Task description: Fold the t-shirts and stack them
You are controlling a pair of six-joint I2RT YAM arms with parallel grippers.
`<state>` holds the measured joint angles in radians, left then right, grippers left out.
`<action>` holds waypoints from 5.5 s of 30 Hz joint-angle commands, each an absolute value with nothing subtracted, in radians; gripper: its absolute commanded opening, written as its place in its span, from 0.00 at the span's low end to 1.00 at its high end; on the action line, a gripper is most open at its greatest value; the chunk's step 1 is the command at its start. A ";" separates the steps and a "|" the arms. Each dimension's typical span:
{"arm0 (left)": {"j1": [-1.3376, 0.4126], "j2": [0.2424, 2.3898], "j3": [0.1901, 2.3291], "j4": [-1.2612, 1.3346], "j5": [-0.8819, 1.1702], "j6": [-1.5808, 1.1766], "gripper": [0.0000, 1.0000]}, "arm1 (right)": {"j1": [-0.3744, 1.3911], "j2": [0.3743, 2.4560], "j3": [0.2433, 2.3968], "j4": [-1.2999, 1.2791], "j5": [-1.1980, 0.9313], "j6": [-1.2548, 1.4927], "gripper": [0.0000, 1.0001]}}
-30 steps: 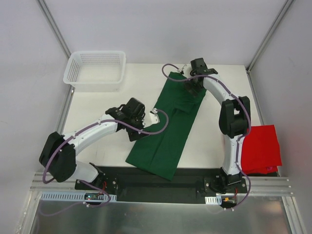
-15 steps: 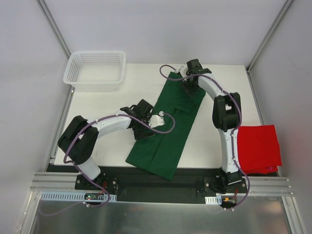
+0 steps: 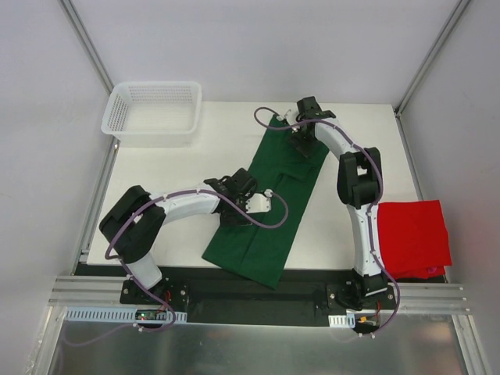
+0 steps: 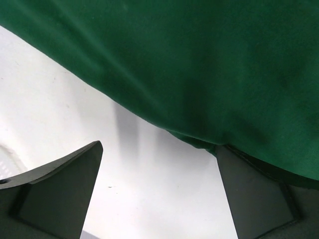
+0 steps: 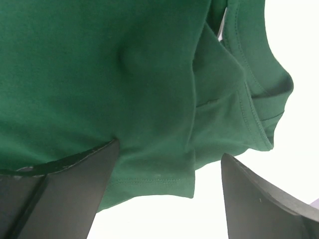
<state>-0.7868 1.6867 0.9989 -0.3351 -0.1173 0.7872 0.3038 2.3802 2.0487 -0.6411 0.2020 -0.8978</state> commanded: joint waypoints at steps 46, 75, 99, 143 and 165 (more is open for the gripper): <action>-0.826 1.467 0.983 -0.472 -0.207 0.749 0.99 | 0.403 2.037 1.925 -0.534 0.209 -0.856 0.89; -0.190 1.094 0.902 -0.503 0.034 0.634 1.00 | 0.572 2.062 1.692 -0.588 -0.135 -0.761 1.00; -0.140 1.005 0.854 -0.568 0.069 0.586 0.99 | 0.614 2.325 1.942 -0.632 -0.061 -0.891 0.96; -0.273 1.331 1.066 -0.673 0.375 0.461 0.99 | 0.431 1.674 1.413 -1.014 -0.329 -0.654 0.96; -0.029 0.916 0.879 -0.458 0.427 0.281 0.99 | 0.127 1.260 1.010 -0.440 -0.312 -0.575 0.96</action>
<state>-0.0685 0.9806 0.9089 -0.6006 0.6094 0.3779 0.1291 1.4422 1.1259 -0.8120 -0.4957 -0.6155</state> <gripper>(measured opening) 0.993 0.961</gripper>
